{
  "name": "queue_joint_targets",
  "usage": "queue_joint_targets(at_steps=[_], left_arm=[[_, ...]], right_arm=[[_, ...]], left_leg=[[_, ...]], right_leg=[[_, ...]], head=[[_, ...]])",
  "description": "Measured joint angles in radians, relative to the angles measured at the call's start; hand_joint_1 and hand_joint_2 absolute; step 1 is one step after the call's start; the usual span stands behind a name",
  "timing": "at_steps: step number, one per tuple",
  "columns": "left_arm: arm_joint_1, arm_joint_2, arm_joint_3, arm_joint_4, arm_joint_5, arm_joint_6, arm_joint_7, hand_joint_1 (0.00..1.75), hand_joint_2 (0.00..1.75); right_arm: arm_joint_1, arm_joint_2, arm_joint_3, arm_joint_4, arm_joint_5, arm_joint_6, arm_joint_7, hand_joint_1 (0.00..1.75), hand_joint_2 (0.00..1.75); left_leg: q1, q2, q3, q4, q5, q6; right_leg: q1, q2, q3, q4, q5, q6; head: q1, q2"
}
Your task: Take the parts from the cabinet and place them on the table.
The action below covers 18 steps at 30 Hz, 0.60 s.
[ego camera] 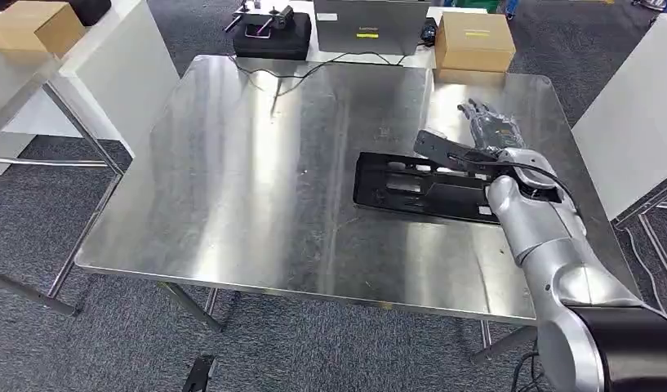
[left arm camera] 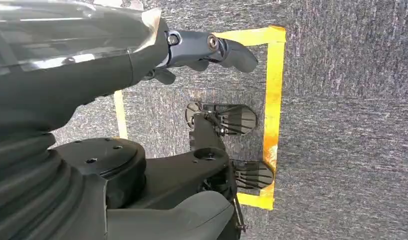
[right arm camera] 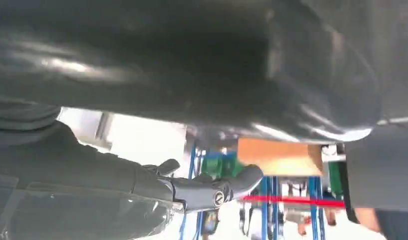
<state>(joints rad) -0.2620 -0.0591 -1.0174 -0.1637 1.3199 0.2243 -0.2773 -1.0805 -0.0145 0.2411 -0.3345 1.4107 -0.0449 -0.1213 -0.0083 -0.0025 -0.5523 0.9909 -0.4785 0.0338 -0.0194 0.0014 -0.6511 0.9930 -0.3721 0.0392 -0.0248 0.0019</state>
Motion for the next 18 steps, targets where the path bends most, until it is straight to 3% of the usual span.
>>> queue_joint_targets(at_steps=[4, 10, 11, 12, 18], left_arm=[[0.001, -0.002, 0.000, 0.000, 0.000, 0.008, -0.020, 0.00, 1.75], [0.005, -0.004, 0.000, 0.000, 0.001, 0.009, -0.029, 0.00, 1.75], [0.005, -0.004, 0.000, 0.000, 0.002, 0.009, -0.029, 0.00, 0.00], [0.005, -0.004, 0.000, 0.000, 0.003, 0.008, -0.029, 0.00, 0.00], [0.005, -0.003, 0.000, 0.000, 0.013, 0.003, -0.020, 0.00, 0.00]], right_arm=[[-0.004, 0.001, -0.030, 0.011, -0.042, 0.180, 0.023, 0.00, 0.00], [-0.001, 0.000, -0.058, 0.017, -0.063, 0.182, 0.012, 0.00, 0.00], [-0.001, 0.001, -0.058, 0.017, -0.057, 0.163, 0.006, 0.00, 0.00], [0.000, 0.001, -0.058, 0.017, -0.051, 0.136, 0.002, 0.00, 0.00], [0.011, 0.006, -0.030, -0.028, 0.019, -0.202, 0.027, 0.00, 0.00]], left_leg=[[0.000, 0.000, 0.000, 0.000, 0.000, 0.000], [0.000, 0.000, 0.000, 0.000, 0.000, 0.000], [0.000, 0.000, 0.000, 0.000, 0.000, 0.000], [0.000, 0.000, 0.000, 0.000, 0.000, 0.000], [0.000, 0.000, 0.001, 0.000, 0.000, 0.000]], right_leg=[[0.000, 0.000, 0.000, 0.000, 0.000, 0.000], [0.000, 0.000, 0.000, 0.000, 0.000, 0.000], [0.000, 0.000, 0.000, 0.000, 0.000, 0.000], [0.000, 0.000, 0.001, 0.000, 0.000, 0.000], [0.000, 0.000, 0.001, 0.000, 0.000, 0.000]], head=[[0.000, 0.000], [0.000, 0.000], [0.000, 0.000], [0.000, 0.000], [0.000, 0.000]])
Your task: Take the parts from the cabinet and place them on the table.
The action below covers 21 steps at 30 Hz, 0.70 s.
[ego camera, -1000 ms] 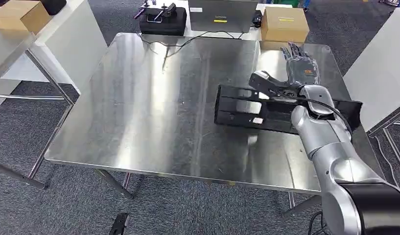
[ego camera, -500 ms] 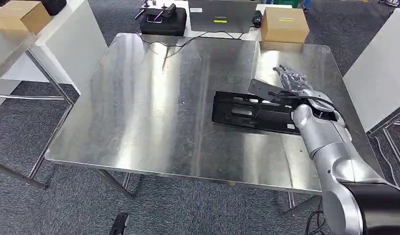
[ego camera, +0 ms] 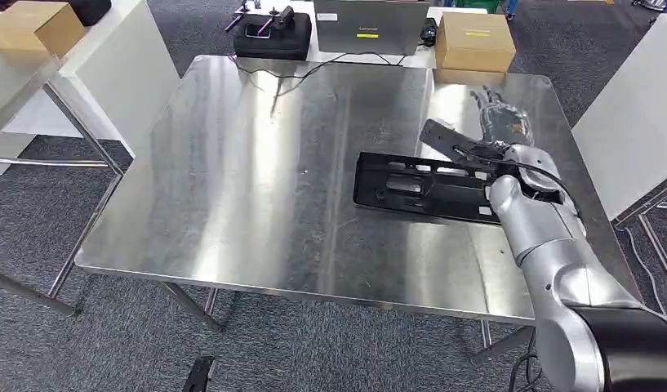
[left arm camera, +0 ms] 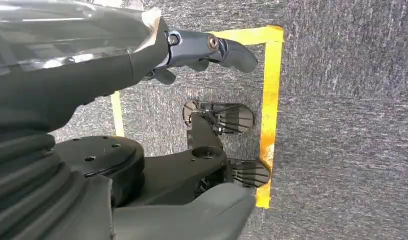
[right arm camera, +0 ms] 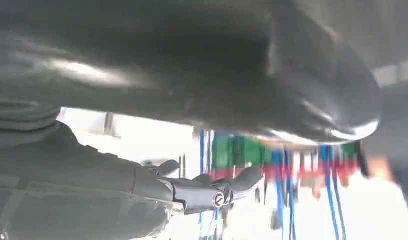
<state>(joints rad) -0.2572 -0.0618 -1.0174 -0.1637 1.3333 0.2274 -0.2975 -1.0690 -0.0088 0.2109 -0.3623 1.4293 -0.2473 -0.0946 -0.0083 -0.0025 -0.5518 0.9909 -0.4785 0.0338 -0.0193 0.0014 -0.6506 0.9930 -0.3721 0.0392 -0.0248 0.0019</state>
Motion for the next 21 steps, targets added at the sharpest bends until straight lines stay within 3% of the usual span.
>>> queue_joint_targets(at_steps=[3, 14, 17, 21], left_arm=[[0.000, 0.000, 0.001, 0.000, 0.003, 0.000, 0.000, 0.00, 0.00], [0.000, 0.003, 0.001, 0.000, 0.004, -0.005, 0.000, 0.00, 0.00], [0.000, 0.004, 0.001, 0.000, 0.004, -0.011, 0.000, 0.00, 0.00], [0.000, 0.005, 0.001, 0.000, 0.004, -0.018, 0.000, 0.00, 0.00]], right_arm=[[0.016, 0.000, 0.022, -0.043, 0.021, -0.087, 0.012, 0.00, 0.00], [0.042, -0.001, 0.047, -0.098, 0.027, -0.124, 0.018, 0.00, 0.00], [0.063, -0.002, 0.057, -0.145, 0.043, -0.168, 0.016, 0.00, 0.00], [0.094, -0.009, 0.067, -0.229, 0.044, -0.154, -0.001, 0.00, 0.00]], left_leg=[[0.000, 0.000, 0.000, 0.000, 0.000, 0.000], [0.000, 0.000, 0.000, 0.000, 0.000, 0.000], [0.000, 0.000, 0.000, 0.000, 0.000, 0.000], [0.000, 0.000, 0.000, 0.000, 0.000, 0.000]], right_leg=[[0.000, 0.000, 0.000, 0.000, 0.000, 0.000], [0.000, 0.000, 0.001, 0.000, 0.000, 0.000], [0.000, 0.000, 0.000, 0.000, 0.000, 0.000], [0.000, 0.000, 0.001, 0.000, 0.000, 0.000]], head=[[0.000, 0.000], [0.000, 0.000], [0.000, 0.000], [0.000, 0.000]])
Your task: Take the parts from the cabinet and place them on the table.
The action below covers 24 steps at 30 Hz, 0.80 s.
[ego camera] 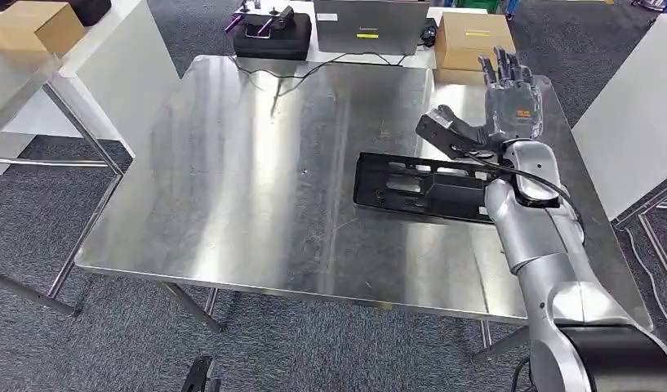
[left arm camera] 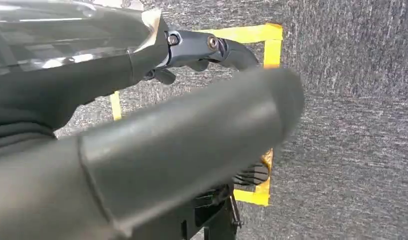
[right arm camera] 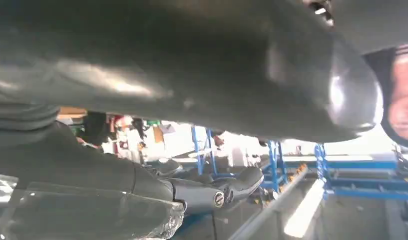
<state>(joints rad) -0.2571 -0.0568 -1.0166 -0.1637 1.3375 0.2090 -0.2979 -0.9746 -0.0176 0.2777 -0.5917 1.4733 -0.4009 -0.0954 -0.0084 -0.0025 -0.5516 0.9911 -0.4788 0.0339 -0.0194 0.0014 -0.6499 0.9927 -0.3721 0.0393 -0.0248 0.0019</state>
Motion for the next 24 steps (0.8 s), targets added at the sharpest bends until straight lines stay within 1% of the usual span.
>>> queue_joint_targets(at_steps=[1, 5, 7, 8, 9, 10, 11, 12, 13, 14, 15, 16, 17, 18, 19, 20, 21, 22, 23, 24], left_arm=[[0.000, 0.002, 0.000, 0.000, 0.000, -0.001, 0.000, 0.00, 0.00], [0.000, 0.003, 0.002, 0.000, 0.005, -0.005, -0.002, 0.00, 0.00], [0.000, 0.003, 0.002, 0.000, 0.007, -0.007, -0.004, 0.00, 0.00], [0.000, 0.003, 0.002, 0.000, 0.007, -0.008, -0.005, 0.00, 0.00], [-0.001, 0.003, 0.002, 0.000, 0.008, -0.009, -0.006, 0.00, 0.00], [0.000, 0.002, 0.002, 0.000, 0.008, -0.009, -0.007, 0.00, 0.00], [-0.001, 0.002, 0.002, 0.000, 0.011, -0.009, -0.007, 0.00, 0.00], [-0.001, 0.002, 0.002, 0.000, 0.013, -0.010, -0.007, 0.00, 0.00], [-0.001, 0.002, 0.002, 0.000, 0.013, -0.011, -0.006, 0.00, 0.00], [0.000, 0.001, 0.002, 0.000, 0.013, -0.011, -0.006, 0.00, 0.00], [0.000, 0.001, 0.002, 0.000, 0.013, -0.011, -0.006, 0.00, 0.00], [0.000, 0.000, 0.002, 0.000, 0.014, -0.011, -0.006, 0.00, 0.00], [0.000, 0.000, 0.002, 0.000, 0.015, -0.012, -0.006, 0.00, 0.00], [0.000, -0.001, 0.002, 0.000, 0.015, -0.012, -0.006, 0.00, 0.00], [0.000, -0.001, 0.002, 0.000, 0.015, -0.014, -0.006, 0.00, 0.00], [-0.001, 0.000, 0.003, 0.000, 0.015, -0.015, -0.006, 0.00, 0.00], [-0.001, 0.000, 0.002, 0.000, 0.015, -0.015, -0.006, 0.00, 0.00], [-0.001, 0.000, 0.002, 0.000, 0.015, -0.015, -0.006, 0.00, 0.00], [-0.001, 0.000, 0.002, 0.000, 0.015, -0.016, -0.006, 0.00, 0.00], [-0.001, 0.000, 0.002, 0.000, 0.015, -0.016, -0.006, 0.00, 0.00]], right_arm=[[0.006, -0.002, 0.006, -0.020, -0.001, 0.004, -0.006, 0.00, 0.00], [0.017, -0.006, 0.020, -0.049, -0.014, 0.013, -0.026, 0.00, 0.00], [0.018, -0.007, 0.023, -0.055, -0.018, 0.014, -0.031, 0.00, 0.00], [0.018, -0.007, 0.024, -0.060, -0.018, 0.015, -0.032, 0.00, 0.00], [0.018, -0.008, 0.024, -0.067, -0.019, 0.015, -0.033, 0.00, 0.00], [0.017, -0.013, 0.024, -0.069, -0.020, 0.015, -0.033, 0.00, 0.00], [0.015, -0.013, 0.026, -0.069, -0.021, 0.015, -0.034, 0.00, 0.00], [0.017, -0.014, 0.029, -0.069, -0.021, 0.015, -0.035, 0.00, 0.00], [0.023, -0.016, 0.030, -0.069, -0.021, 0.015, -0.035, 0.00, 0.00], [0.029, -0.018, 0.031, -0.069, -0.021, 0.015, -0.035, 0.00, 0.00], [0.035, -0.019, 0.033, -0.069, -0.021, 0.015, -0.035, 0.00, 0.00], [0.036, -0.020, 0.034, -0.069, -0.021, 0.015, -0.037, 0.00, 0.00], [0.035, -0.020, 0.037, -0.069, -0.024, 0.015, -0.041, 0.00, 0.00], [0.035, -0.020, 0.039, -0.069, -0.025, 0.015, -0.044, 0.00, 0.00], [0.034, -0.020, 0.040, -0.069, -0.028, 0.015, -0.048, 0.00, 0.00], [0.034, -0.020, 0.042, -0.069, -0.030, 0.015, -0.053, 0.00, 0.00], [0.037, -0.021, 0.043, -0.069, -0.031, 0.015, -0.054, 0.00, 0.00], [0.042, -0.022, 0.044, -0.069, -0.032, 0.014, -0.055, 0.00, 0.00], [0.044, -0.025, 0.044, -0.069, -0.034, 0.014, -0.055, 0.00, 0.00], [0.044, -0.026, 0.044, -0.069, -0.035, 0.013, -0.055, 0.00, 0.00]], left_leg=[[-0.002, 0.000, -0.001, 0.005, -0.004, 0.005], [-0.002, 0.000, -0.004, 0.012, -0.007, 0.011], [-0.003, 0.000, -0.005, 0.015, -0.008, 0.015], [-0.003, 0.000, -0.003, 0.011, -0.004, 0.019], [0.012, 0.003, 0.011, -0.006, 0.009, 0.028], [0.010, 0.006, 0.016, -0.013, 0.013, 0.028], [0.014, 0.007, 0.017, -0.014, 0.015, 0.033], [0.015, 0.008, 0.017, -0.014, 0.015, 0.033], [0.015, 0.008, 0.017, -0.014, 0.015, 0.033], [0.016, 0.007, 0.016, -0.013, 0.014, 0.032], [0.017, 0.006, 0.017, -0.013, 0.013, 0.031], [0.018, 0.005, 0.018, -0.012, 0.011, 0.027], [0.021, 0.005, 0.020, -0.009, 0.008, 0.022], [0.023, 0.005, 0.022, -0.005, 0.002, 0.015], [0.023, 0.005, 0.021, 0.002, -0.006, 0.005], [0.016, 0.002, 0.013, 0.007, -0.012, -0.003], [0.016, 0.003, 0.013, 0.008, -0.012, -0.006], [0.018, 0.002, 0.013, 0.007, -0.012, -0.007], [0.020, 0.002, 0.013, 0.005, -0.012, -0.009], [0.022, 0.002, 0.014, 0.008, -0.019, -0.015]], right_leg=[[-0.004, 0.000, 0.000, -0.002, 0.000, 0.001], [-0.004, 0.000, 0.001, -0.002, 0.001, 0.002], [-0.005, 0.000, 0.004, -0.004, 0.004, 0.006], [-0.005, 0.000, 0.008, -0.009, 0.007, 0.010], [-0.001, 0.000, -0.001, -0.007, 0.003, 0.013], [-0.002, 0.000, -0.006, 0.008, -0.005, 0.011], [-0.002, 0.000, -0.032, 0.068, -0.035, 0.006], [-0.003, 0.000, -0.071, 0.153, -0.069, 0.004], [-0.004, 0.000, -0.112, 0.237, -0.098, 0.004], [-0.006, 0.000, -0.144, 0.301, -0.114, 0.007], [-0.008, 0.000, -0.154, 0.315, -0.112, 0.013], [-0.010, 0.000, -0.136, 0.275, -0.091, 0.024], [-0.013, -0.001, -0.094, 0.192, -0.056, 0.036], [-0.017, -0.003, -0.040, 0.086, -0.017, 0.047], [-0.021, -0.008, -0.006, 0.006, -0.002, 0.050], [-0.006, -0.001, 0.011, 0.007, -0.009, 0.040], [-0.009, 0.001, 0.006, 0.007, -0.009, 0.026], [-0.006, 0.001, 0.003, 0.010, -0.011, 0.023], [-0.006, 0.002, 0.001, 0.014, -0.014, 0.019], [-0.014, 0.002, 0.002, 0.011, -0.013, 0.010]], head=[[-0.001, 0.000], [-0.002, 0.000], [-0.001, 0.000], [-0.002, 0.000], [-0.002, 0.000], [0.000, 0.000], [0.005, 0.000], [0.005, 0.000], [0.006, 0.000], [0.005, 0.000], [0.007, 0.000], [0.007, 0.000], [0.008, 0.000], [0.007, 0.000], [0.009, 0.000], [0.013, 0.000], [0.008, 0.000], [0.005, 0.000], [0.006, 0.000], [0.005, 0.000]])
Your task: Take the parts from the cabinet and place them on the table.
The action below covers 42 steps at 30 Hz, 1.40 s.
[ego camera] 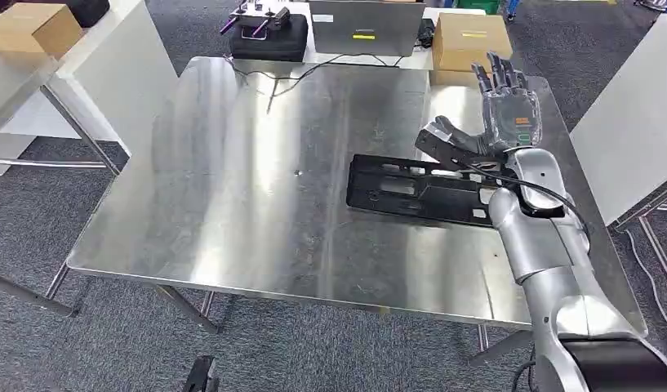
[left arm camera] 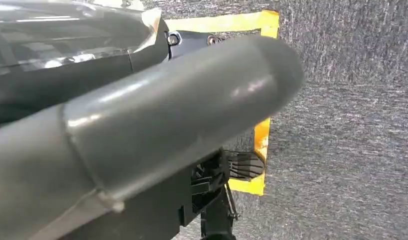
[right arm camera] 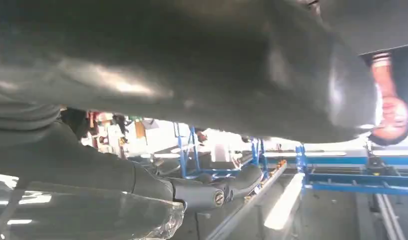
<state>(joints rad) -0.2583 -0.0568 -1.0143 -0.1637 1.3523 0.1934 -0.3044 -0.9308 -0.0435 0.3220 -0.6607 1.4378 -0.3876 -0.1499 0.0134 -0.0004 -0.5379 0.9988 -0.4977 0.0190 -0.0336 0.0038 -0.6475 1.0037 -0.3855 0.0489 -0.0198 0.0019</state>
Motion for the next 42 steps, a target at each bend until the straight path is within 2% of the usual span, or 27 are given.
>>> queue_joint_targets(at_steps=[2, 4, 5, 6, 8, 10, 11, 13, 15, 16, 17, 19, 21, 22, 24, 25, 26, 27, 30, 31, 32, 33, 36, 37, 38, 41, 42], left_arm=[[-0.001, 0.000, 0.000, 0.000, 0.000, 0.000, 0.000, 0.00, 0.00], [-0.001, 0.000, 0.000, 0.000, 0.000, 0.000, 0.000, 0.00, 0.00], [0.000, 0.000, 0.000, 0.000, 0.000, 0.000, 0.000, 0.00, 0.00], [0.000, 0.000, 0.000, 0.000, 0.000, 0.000, 0.000, 0.00, 0.00], [0.001, 0.001, 0.000, 0.000, 0.000, 0.000, 0.000, 0.00, 0.00], [0.000, 0.002, 0.000, 0.000, 0.000, 0.000, 0.000, 0.00, 0.00], [-0.001, 0.002, 0.000, 0.000, 0.000, 0.000, 0.000, 0.00, 0.00], [0.000, 0.002, 0.000, 0.000, 0.000, -0.001, 0.002, 0.00, 0.00], [-0.001, 0.001, 0.000, 0.000, 0.000, -0.001, 0.002, 0.00, 0.00], [-0.001, 0.001, 0.000, 0.000, 0.000, -0.001, 0.002, 0.00, 0.00], [-0.002, 0.002, 0.000, 0.000, 0.002, 0.001, 0.002, 0.00, 0.00], [-0.001, 0.002, 0.002, 0.000, 0.003, 0.001, 0.002, 0.00, 0.00], [0.001, 0.002, 0.004, 0.000, 0.003, 0.001, 0.002, 0.00, 0.00], [0.001, 0.002, 0.006, 0.000, 0.003, 0.001, 0.002, 0.00, 0.00], [0.001, 0.002, 0.011, 0.000, 0.006, 0.001, 0.002, 0.00, 0.00], [0.001, 0.002, 0.013, 0.000, 0.006, 0.001, 0.002, 0.00, 0.00], [0.001, 0.000, 0.016, 0.000, 0.008, 0.001, 0.002, 0.00, 0.00], [0.000, 0.000, 0.017, 0.000, 0.010, 0.001, 0.002, 0.00, 0.00], [0.002, -0.003, 0.021, 0.000, 0.011, 0.001, 0.002, 0.00, 0.00], [0.002, -0.002, 0.023, 0.000, 0.011, 0.001, 0.002, 0.00, 0.00], [0.003, -0.001, 0.024, 0.000, 0.013, 0.001, 0.002, 0.00, 0.00], [0.003, -0.001, 0.025, 0.000, 0.013, 0.001, 0.002, 0.00, 0.00], [0.004, 0.000, 0.025, 0.000, 0.014, 0.001, 0.002, 0.00, 0.00], [0.005, 0.000, 0.025, 0.000, 0.014, 0.001, 0.002, 0.00, 0.00], [0.005, 0.001, 0.025, 0.000, 0.016, 0.001, 0.002, 0.00, 0.00], [0.005, 0.001, 0.025, 0.000, 0.016, 0.001, 0.002, 0.00, 0.00], [0.003, -0.002, 0.025, -0.001, 0.016, 0.000, 0.002, 0.00, 0.00]], right_arm=[[0.000, 0.000, 0.001, 0.000, 0.000, -0.001, 0.000, 0.00, 0.00], [0.002, 0.000, 0.002, 0.000, 0.000, -0.001, 0.000, 0.00, 0.00], [0.005, 0.000, 0.003, 0.000, 0.000, 0.000, 0.000, 0.00, 0.00], [0.008, 0.000, 0.003, 0.000, -0.001, 0.000, 0.000, 0.00, 0.00], [0.008, 0.000, 0.003, 0.000, -0.001, 0.000, 0.000, 0.00, 0.00], [0.008, 0.000, 0.003, 0.000, -0.004, -0.001, 0.000, 0.00, 0.00], [0.008, 0.000, 0.003, 0.000, -0.006, -0.001, -0.002, 0.00, 0.00], [0.009, 0.000, 0.005, 0.000, -0.012, -0.001, -0.008, 0.00, 0.00], [0.010, 0.000, 0.009, 0.000, -0.017, -0.001, -0.011, 0.00, 0.00], [0.010, -0.004, 0.009, 0.000, -0.022, -0.001, -0.013, 0.00, 0.00], [0.009, -0.004, 0.011, 0.000, -0.027, 0.000, -0.014, 0.00, 0.00], [0.010, -0.006, 0.014, 0.002, -0.036, 0.000, -0.015, 0.00, 0.00], [0.016, -0.010, 0.021, 0.004, -0.043, 0.000, -0.015, 0.00, 0.00], [0.019, -0.010, 0.022, 0.005, -0.045, 0.000, -0.015, 0.00, 0.00], [0.019, -0.011, 0.024, 0.006, -0.050, -0.001, -0.016, 0.00, 0.00], [0.016, -0.011, 0.025, 0.006, -0.053, -0.001, -0.018, 0.00, 0.00], [0.013, -0.011, 0.026, 0.006, -0.057, -0.002, -0.018, 0.00, 0.00], [0.012, -0.010, 0.027, 0.006, -0.059, -0.002, -0.018, 0.00, 0.00], [0.010, -0.010, 0.031, 0.008, -0.063, -0.002, -0.018, 0.00, 0.00], [0.009, -0.010, 0.031, 0.008, -0.063, -0.002, -0.018, 0.00, 0.00], [0.008, -0.009, 0.034, 0.008, -0.064, -0.002, -0.018, 0.00, 0.00], [0.007, -0.006, 0.035, 0.008, -0.065, -0.002, -0.018, 0.00, 0.00], [0.010, -0.004, 0.038, 0.011, -0.066, -0.002, -0.018, 0.00, 0.00], [0.012, -0.004, 0.040, 0.012, -0.066, -0.002, -0.018, 0.00, 0.00], [0.013, -0.004, 0.042, 0.012, -0.066, -0.002, -0.018, 0.00, 0.00], [0.011, -0.004, 0.043, 0.012, -0.066, -0.002, -0.018, 0.00, 0.00], [0.008, -0.004, 0.043, 0.012, -0.066, -0.002, -0.018, 0.00, 0.00]], left_leg=[[0.002, 0.000, -0.028, 0.071, -0.049, -0.008], [0.002, 0.000, -0.114, 0.240, -0.127, -0.012], [0.003, 0.000, -0.153, 0.310, -0.148, -0.012], [0.003, 0.000, -0.170, 0.333, -0.142, -0.012], [0.003, 0.000, -0.136, 0.244, -0.067, -0.005], [0.004, -0.001, -0.047, 0.061, 0.022, 0.001], [0.001, -0.004, -0.032, 0.025, 0.015, 0.000], [-0.006, -0.004, -0.042, 0.028, 0.022, 0.007], [-0.010, -0.004, -0.044, 0.024, 0.033, 0.022], [-0.003, -0.001, -0.043, 0.018, 0.041, 0.032], [-0.004, -0.001, -0.046, 0.018, 0.046, 0.039], [-0.007, -0.001, -0.056, 0.018, 0.052, 0.048], [-0.011, -0.001, -0.064, 0.019, 0.058, 0.051], [-0.013, -0.001, -0.067, 0.019, 0.061, 0.052], [-0.017, -0.002, -0.070, 0.020, 0.065, 0.051], [-0.020, -0.002, -0.070, 0.020, 0.066, 0.049], [-0.019, -0.001, -0.071, 0.019, 0.068, 0.047], [-0.026, -0.002, -0.078, 0.020, 0.072, 0.041], [-0.022, 0.000, -0.081, 0.017, 0.083, 0.025], [-0.022, -0.001, -0.086, 0.022, 0.076, 0.021], [-0.021, -0.004, -0.093, 0.040, 0.051, 0.013], [-0.018, -0.004, -0.114, 0.098, 0.001, 0.007], [-0.005, -0.003, -0.193, 0.316, -0.112, -0.012], [-0.001, -0.003, -0.193, 0.331, -0.112, -0.015], [0.003, -0.002, -0.171, 0.304, -0.095, -0.018], [0.018, -0.003, -0.013, 0.060, -0.005, -0.033], [0.011, -0.016, -0.008, 0.037, -0.016, -0.030]], right_leg=[[-0.002, 0.001, 0.005, -0.001, -0.003, -0.016], [0.002, 0.001, 0.004, -0.001, -0.004, -0.022], [0.005, 0.001, 0.004, -0.001, -0.004, -0.022], [0.005, 0.001, 0.004, -0.001, -0.004, -0.022], [0.006, 0.001, 0.005, 0.001, -0.003, -0.022], [0.004, 0.001, 0.007, 0.003, -0.003, -0.021], [0.016, 0.002, 0.004, 0.008, -0.002, -0.018], [0.017, 0.002, 0.001, 0.003, 0.006, -0.006], [0.012, 0.002, 0.002, -0.004, 0.015, 0.007], [0.007, 0.001, -0.012, 0.004, 0.006, 0.008], [0.008, 0.000, -0.027, 0.044, -0.025, 0.003], [0.009, 0.000, -0.093, 0.209, -0.100, -0.004], [0.011, 0.000, -0.134, 0.321, -0.139, -0.001], [0.012, 0.000, -0.123, 0.310, -0.136, 0.003], [0.016, -0.001, -0.032, 0.167, -0.092, 0.010], [0.020, -0.001, 0.033, 0.060, -0.064, 0.008], [0.025, -0.003, 0.058, 0.001, -0.070, -0.006], [0.030, -0.005, 0.068, -0.001, -0.057, -0.010], [0.034, -0.004, 0.061, 0.000, -0.048, -0.021], [0.012, -0.006, 0.061, -0.016, -0.036, -0.030], [0.013, -0.008, 0.059, -0.018, -0.030, -0.031], [0.012, -0.008, 0.052, -0.019, -0.025, -0.040], [0.011, -0.009, 0.032, -0.018, -0.009, -0.038], [0.010, -0.009, 0.026, -0.018, -0.004, -0.035], [0.007, -0.009, 0.019, -0.016, 0.000, -0.030], [0.000, -0.008, 0.001, 0.000, 0.012, -0.012], [0.007, -0.007, -0.013, 0.010, 0.016, -0.006]], head=[[-0.008, 0.000], [-0.014, 0.000], [-0.014, 0.000], [-0.014, 0.000], [-0.014, 0.000], [-0.015, 0.000], [-0.016, 0.000], [-0.013, 0.000], [-0.013, 0.000], [-0.013, 0.000], [-0.009, 0.000], [-0.007, 0.000], [-0.005, 0.000], [-0.005, 0.000], [-0.005, 0.000], [-0.005, 0.000], [-0.005, 0.000], [-0.008, 0.000], [-0.007, 0.000], [-0.007, 0.000], [-0.008, 0.000], [-0.013, 0.000], [-0.016, 0.000], [-0.017, 0.000], [-0.016, 0.000], [-0.018, 0.000], [-0.025, 0.000]])
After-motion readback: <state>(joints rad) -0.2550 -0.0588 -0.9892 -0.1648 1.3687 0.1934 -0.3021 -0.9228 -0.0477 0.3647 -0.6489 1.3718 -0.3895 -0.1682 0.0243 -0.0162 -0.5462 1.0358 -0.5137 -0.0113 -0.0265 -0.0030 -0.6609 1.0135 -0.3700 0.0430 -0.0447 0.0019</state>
